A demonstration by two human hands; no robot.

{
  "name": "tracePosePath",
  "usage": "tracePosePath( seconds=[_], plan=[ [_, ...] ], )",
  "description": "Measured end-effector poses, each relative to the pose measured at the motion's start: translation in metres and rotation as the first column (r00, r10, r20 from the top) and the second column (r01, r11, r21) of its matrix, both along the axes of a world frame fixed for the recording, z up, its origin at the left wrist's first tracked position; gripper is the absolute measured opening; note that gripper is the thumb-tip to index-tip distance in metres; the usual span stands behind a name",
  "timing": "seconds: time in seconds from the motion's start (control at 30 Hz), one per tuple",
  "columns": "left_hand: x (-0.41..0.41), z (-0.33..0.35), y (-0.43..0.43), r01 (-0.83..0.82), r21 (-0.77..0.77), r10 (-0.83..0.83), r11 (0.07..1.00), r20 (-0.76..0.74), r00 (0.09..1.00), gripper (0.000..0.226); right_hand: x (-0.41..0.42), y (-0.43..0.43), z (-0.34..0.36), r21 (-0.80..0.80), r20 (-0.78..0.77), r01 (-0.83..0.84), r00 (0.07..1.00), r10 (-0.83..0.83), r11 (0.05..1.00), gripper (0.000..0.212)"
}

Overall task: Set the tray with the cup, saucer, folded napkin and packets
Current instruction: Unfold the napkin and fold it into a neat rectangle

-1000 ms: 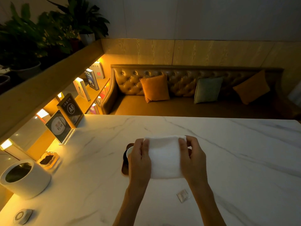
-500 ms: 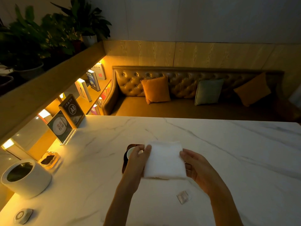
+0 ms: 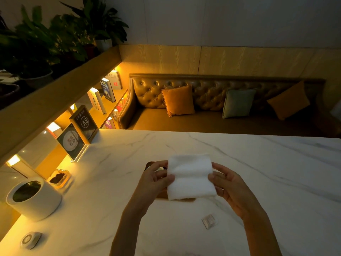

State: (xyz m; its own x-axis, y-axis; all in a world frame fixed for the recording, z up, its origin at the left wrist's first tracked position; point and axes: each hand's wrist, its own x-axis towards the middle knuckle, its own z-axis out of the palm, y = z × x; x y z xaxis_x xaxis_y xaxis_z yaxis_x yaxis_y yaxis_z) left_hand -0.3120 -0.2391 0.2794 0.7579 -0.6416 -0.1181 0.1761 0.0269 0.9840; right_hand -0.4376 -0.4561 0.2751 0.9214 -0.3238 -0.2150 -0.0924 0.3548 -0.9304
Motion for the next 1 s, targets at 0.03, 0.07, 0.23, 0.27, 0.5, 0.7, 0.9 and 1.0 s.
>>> tracePosePath(
  seconds=[0.03, 0.07, 0.23, 0.27, 0.5, 0.7, 0.9, 1.0],
  plan=[
    [0.000, 0.001, 0.000, -0.009, -0.012, 0.009, 1.000, 0.026, 1.000, 0.033, 0.000, 0.000, 0.000, -0.007, 0.010, 0.013, 1.000, -0.013, 1.000, 0.046],
    [0.000, 0.002, -0.001, -0.016, -0.021, 0.017, 1.000, 0.053, 0.998, 0.032, 0.000, 0.001, 0.001, -0.016, 0.022, 0.024, 0.999, -0.023, 1.000, 0.042],
    [-0.005, 0.008, -0.001, -0.046, -0.033, 0.052, 0.998, 0.209, 0.977, 0.027, -0.001, 0.002, 0.001, -0.092, 0.094, 0.044, 0.995, -0.035, 0.995, 0.022],
    [-0.006, 0.009, -0.001, -0.037, -0.033, 0.044, 0.999, 0.228, 0.973, 0.033, -0.002, 0.002, 0.001, -0.107, 0.100, 0.046, 0.994, -0.036, 0.993, 0.019],
    [-0.006, 0.006, 0.000, 0.068, -0.071, -0.050, 0.995, 0.232, 0.971, 0.049, -0.004, 0.002, 0.002, -0.207, 0.121, 0.051, 0.992, -0.026, 0.977, 0.024],
    [-0.004, 0.002, 0.002, 0.090, -0.092, -0.062, 0.992, 0.267, 0.962, 0.048, -0.003, 0.006, 0.005, -0.263, 0.166, 0.034, 0.986, 0.011, 0.964, 0.036],
    [-0.005, -0.001, 0.000, 0.108, -0.130, -0.057, 0.986, 0.346, 0.936, 0.040, -0.002, 0.009, 0.007, -0.300, 0.228, 0.090, 0.974, -0.020, 0.950, 0.040],
    [-0.004, -0.001, 0.000, 0.120, -0.084, -0.075, 0.989, 0.416, 0.906, 0.043, -0.001, 0.008, 0.007, -0.310, 0.251, 0.123, 0.967, -0.044, 0.943, 0.043]
  ],
)
